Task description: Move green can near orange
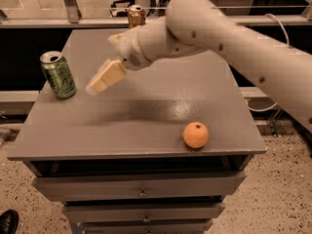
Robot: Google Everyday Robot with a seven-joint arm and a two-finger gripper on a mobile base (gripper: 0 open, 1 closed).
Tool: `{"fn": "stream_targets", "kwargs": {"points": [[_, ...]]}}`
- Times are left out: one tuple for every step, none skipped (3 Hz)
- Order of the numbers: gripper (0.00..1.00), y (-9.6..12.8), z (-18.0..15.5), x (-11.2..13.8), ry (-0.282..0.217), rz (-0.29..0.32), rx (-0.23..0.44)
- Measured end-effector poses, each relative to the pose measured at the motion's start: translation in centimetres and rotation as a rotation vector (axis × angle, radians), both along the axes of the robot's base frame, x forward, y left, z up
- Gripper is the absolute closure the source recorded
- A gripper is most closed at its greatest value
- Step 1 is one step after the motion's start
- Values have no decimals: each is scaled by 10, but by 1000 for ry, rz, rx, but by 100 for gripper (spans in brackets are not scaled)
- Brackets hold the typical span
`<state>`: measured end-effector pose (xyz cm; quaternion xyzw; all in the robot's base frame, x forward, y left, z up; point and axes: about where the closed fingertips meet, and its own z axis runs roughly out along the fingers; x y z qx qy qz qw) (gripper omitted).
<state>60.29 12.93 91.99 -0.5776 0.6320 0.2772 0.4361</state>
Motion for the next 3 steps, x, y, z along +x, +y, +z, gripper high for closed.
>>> {"fn": "stream_targets", "kwargs": {"points": [[0,43,-5,8,12,20,47],[0,98,-11,16,41,54,112],[0,124,-16,17,55,73,137]]}}
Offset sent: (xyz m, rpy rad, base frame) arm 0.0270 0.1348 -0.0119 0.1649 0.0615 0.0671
